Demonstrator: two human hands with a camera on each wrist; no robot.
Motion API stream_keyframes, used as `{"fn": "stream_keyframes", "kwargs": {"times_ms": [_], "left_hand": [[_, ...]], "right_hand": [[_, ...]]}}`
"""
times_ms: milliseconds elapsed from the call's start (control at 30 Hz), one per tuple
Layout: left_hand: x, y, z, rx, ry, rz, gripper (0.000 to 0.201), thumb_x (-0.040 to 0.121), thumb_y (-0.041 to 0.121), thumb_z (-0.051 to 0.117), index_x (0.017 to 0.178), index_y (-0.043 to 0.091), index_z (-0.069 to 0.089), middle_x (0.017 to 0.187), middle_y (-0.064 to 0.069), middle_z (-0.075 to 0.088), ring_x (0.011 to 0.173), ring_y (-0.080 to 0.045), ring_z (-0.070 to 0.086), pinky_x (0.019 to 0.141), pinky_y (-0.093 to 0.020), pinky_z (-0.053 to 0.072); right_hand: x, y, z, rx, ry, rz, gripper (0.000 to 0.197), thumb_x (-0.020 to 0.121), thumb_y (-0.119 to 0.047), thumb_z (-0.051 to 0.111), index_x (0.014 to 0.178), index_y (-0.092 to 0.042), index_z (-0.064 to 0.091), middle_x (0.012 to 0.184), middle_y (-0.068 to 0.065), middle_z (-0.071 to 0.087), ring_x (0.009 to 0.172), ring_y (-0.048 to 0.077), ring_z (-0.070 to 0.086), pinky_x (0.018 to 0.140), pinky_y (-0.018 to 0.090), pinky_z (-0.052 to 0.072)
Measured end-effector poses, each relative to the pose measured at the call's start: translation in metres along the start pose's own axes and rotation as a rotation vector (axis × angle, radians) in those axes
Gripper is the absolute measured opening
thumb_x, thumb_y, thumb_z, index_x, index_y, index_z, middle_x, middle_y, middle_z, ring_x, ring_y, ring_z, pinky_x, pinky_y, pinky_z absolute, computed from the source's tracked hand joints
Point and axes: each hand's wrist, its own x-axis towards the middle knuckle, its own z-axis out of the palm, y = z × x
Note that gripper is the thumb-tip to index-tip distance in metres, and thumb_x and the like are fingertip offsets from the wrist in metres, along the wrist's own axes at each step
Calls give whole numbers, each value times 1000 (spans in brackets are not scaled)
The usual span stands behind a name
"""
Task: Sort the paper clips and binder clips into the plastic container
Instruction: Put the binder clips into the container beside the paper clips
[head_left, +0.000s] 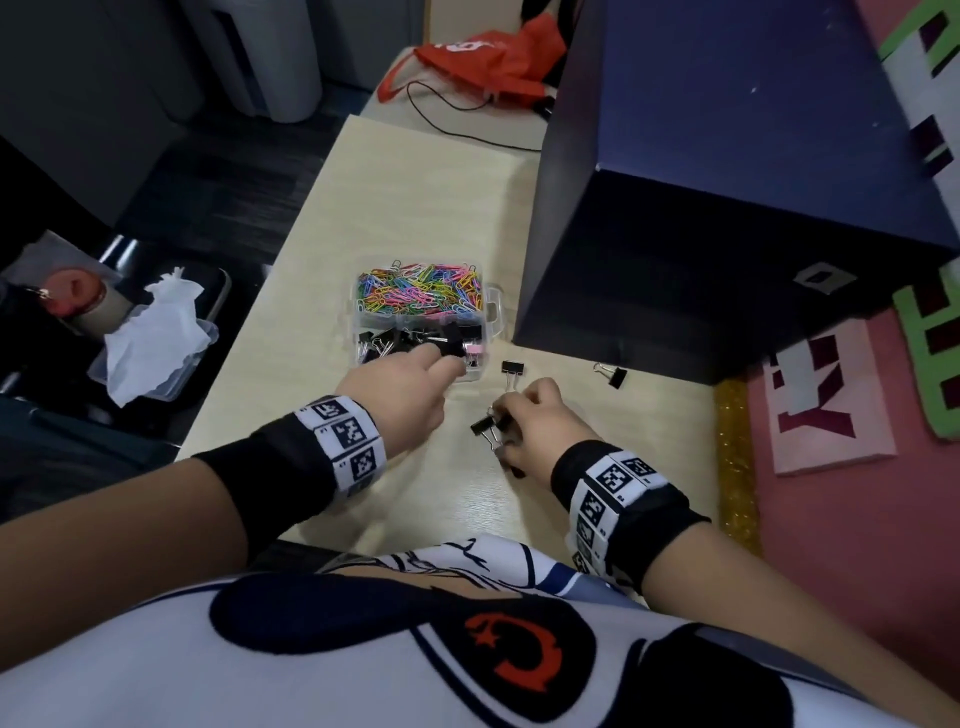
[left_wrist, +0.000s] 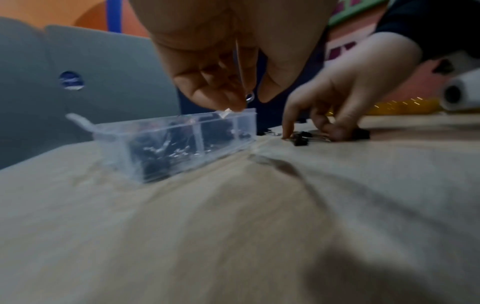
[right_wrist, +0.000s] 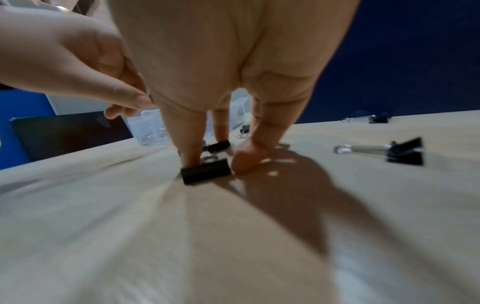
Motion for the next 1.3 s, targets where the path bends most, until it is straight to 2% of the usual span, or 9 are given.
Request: {"fn": "stream_keyframes", "kwargs": {"times_ms": [200,333,467,633,767,933,1033,1133,1300], "left_hand": [[9,14,14,24,35,55,44,95,22,42,138,23,37,124,-2,48,103,-23,55,63,-30,41],[11,14,26,-46,75,177,36,91,18,49,127,17,50,127,-3,51,103,-26,57,74,-37,53],[16,19,37,-41,-14,262,45,88,19,47,133,21,47,132,0,48,110,-24,54,85,-40,52],[19,25,46,139,-164,296,51,90,10,49,139,24,39,132,-3,44,115,-26,43,91,-39,49],[21,19,46,140,-170,248,50,89,9,54,136,21,40,123,-2,47,107,-24,48,84,-33,48],[15,19,42,39,-144,201,43,92,13,44,134,21,41,118,-4,50,105,-26,52,82,-38,50],[8,15,33,-53,12,264,39,83,15,51,121,16,53,106,-8,56,93,-31,56,71,-39,52],[5,5,21,-94,147,275,35,74,17,60,108,12,60,96,-8,59,84,-29,57,67,-35,49],[8,-24,0,-106,273,15,37,78,22,63,114,12,60,104,-9,58,96,-31,53,81,-42,49]], "right_hand": [[-4,17,0,16,87,59,22,92,-14,46,109,-16,61,113,6,45,96,28,55,88,32,46],[-4,24,-5,88,145,140,19,91,-24,53,108,-18,60,114,3,47,99,22,57,90,28,45],[-4,26,-12,53,2,152,51,73,-36,74,116,-27,49,114,-4,36,100,15,48,87,27,44],[2,40,-20,-27,228,322,70,77,-32,71,137,-24,35,142,6,25,128,28,32,100,38,41],[3,49,-24,27,154,436,76,79,-42,67,142,-26,28,158,6,6,139,30,17,105,40,35],[4,38,-19,-9,168,259,33,90,-21,52,123,-21,48,140,5,29,121,26,33,87,30,37],[8,26,-14,10,127,201,33,88,-8,46,121,-15,50,130,6,32,112,25,41,90,29,41],[11,14,-12,64,74,218,36,85,-16,56,119,-15,44,123,5,32,101,24,48,86,32,45],[15,4,-11,37,25,186,33,86,-12,54,119,-17,47,120,4,42,99,24,54,81,30,44]]}}
